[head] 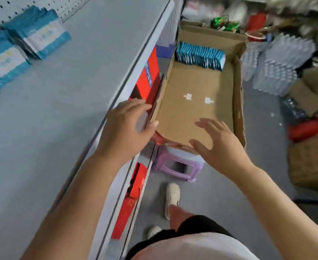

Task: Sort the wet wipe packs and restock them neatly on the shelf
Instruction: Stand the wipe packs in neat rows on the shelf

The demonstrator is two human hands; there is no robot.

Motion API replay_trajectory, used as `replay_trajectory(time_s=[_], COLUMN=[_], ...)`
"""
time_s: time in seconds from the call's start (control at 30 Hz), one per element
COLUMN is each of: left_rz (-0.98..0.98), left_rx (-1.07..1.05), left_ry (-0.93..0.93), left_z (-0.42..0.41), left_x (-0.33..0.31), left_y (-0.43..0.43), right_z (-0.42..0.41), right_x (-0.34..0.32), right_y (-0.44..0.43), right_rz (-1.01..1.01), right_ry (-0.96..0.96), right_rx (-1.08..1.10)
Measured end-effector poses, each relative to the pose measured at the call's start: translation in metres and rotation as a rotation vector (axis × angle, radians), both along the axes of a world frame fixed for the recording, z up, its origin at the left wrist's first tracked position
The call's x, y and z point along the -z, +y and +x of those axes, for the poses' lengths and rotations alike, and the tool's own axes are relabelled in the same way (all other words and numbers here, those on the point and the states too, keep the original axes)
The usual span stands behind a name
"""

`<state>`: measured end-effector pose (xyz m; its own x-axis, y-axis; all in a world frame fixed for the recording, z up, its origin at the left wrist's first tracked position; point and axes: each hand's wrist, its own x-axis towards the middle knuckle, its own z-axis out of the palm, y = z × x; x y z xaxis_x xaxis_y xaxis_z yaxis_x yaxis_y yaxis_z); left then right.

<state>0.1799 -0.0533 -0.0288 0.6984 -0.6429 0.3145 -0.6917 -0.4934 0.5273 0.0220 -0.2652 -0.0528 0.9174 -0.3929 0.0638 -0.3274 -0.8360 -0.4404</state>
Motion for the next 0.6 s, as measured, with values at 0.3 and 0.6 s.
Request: replay_trajectory(time_s=[0.3,0.6], left_rz=[0.204,0.303], left_rx=[0.098,0.089], left_ry=[0.269,0.249], left_z=[-0.130,-0.203], left_x=[0.076,0.101], left_y=[-0.119,-0.331], right_z=[-0.142,-0.233], right_x=[0.054,0.076], right_y=[-0.082,-0.281], right_rz=[0.192,0.177], right_ry=[0.097,0.157], right_rx=[0.196,0.214])
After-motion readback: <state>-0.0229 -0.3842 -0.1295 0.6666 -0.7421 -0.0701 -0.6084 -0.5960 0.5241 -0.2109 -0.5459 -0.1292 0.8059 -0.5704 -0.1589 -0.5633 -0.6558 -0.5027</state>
